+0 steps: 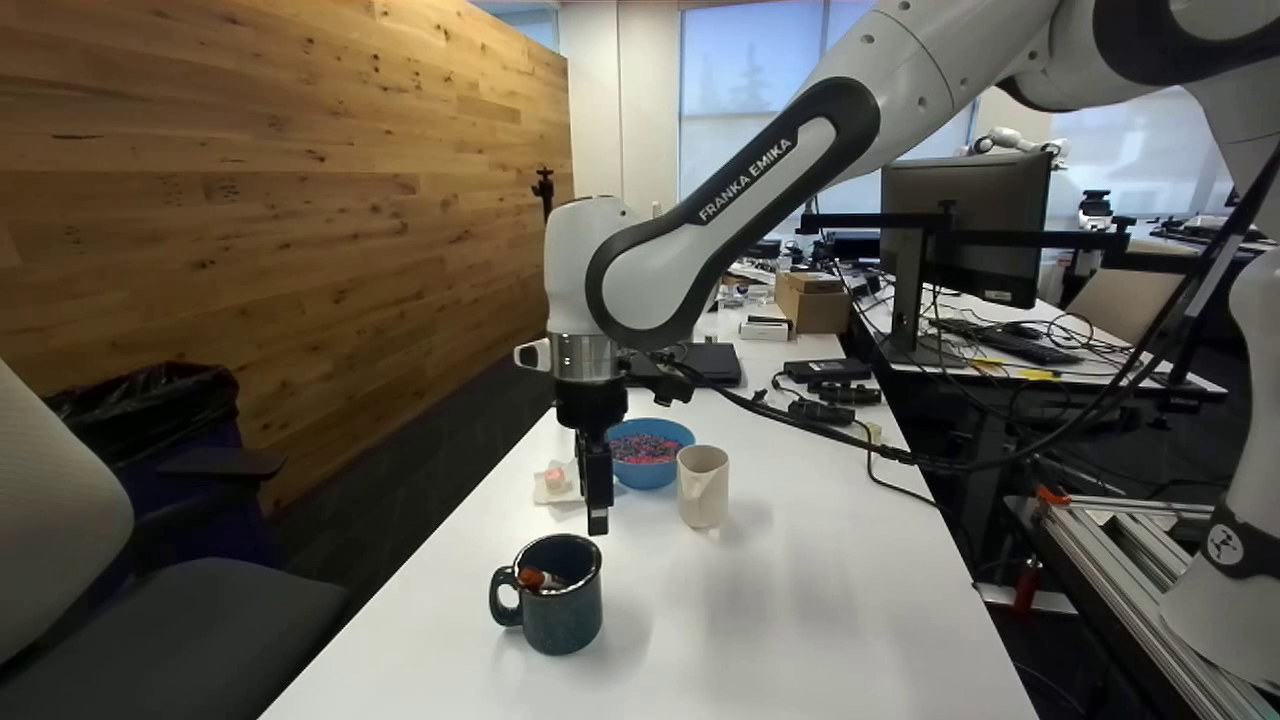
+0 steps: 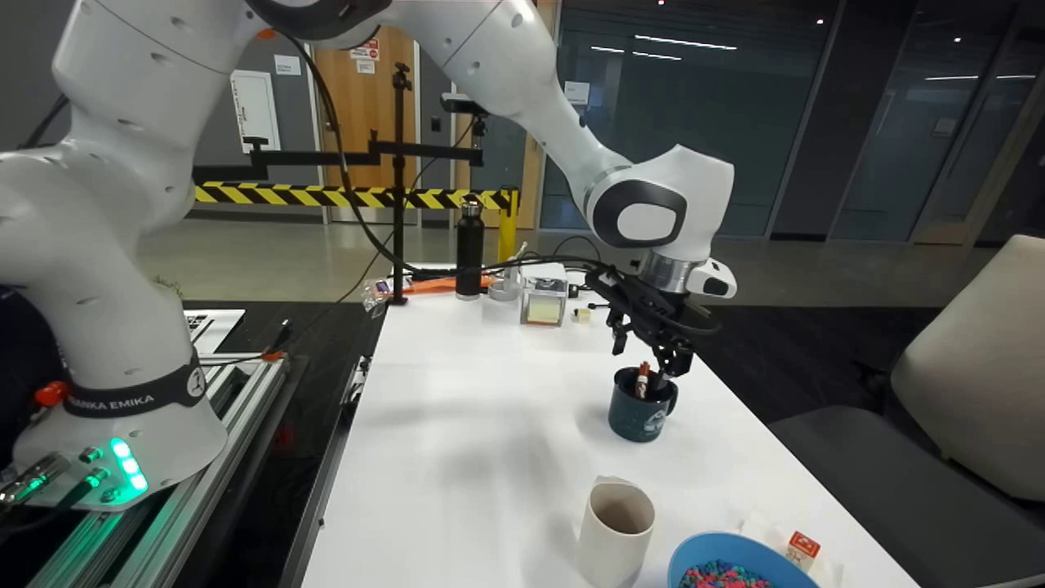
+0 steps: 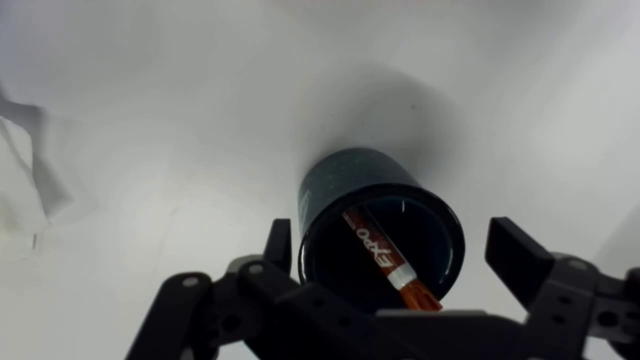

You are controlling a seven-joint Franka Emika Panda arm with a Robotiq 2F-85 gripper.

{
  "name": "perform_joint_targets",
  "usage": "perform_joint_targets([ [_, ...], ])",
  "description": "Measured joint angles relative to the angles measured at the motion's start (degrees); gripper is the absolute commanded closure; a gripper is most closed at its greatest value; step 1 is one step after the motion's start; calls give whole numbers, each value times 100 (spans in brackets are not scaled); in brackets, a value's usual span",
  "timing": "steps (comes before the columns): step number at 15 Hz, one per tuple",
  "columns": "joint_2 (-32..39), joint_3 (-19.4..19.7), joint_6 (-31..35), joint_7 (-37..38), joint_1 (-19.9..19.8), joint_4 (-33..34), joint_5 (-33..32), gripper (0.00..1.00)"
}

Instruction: Remove the marker from the cup and put it on the table

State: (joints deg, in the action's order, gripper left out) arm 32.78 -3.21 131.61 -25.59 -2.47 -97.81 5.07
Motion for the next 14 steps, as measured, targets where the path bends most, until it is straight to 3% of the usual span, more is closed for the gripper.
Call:
perform_joint_targets([
  [14,1045,-160,-196,-6,209,1447,-405,0],
])
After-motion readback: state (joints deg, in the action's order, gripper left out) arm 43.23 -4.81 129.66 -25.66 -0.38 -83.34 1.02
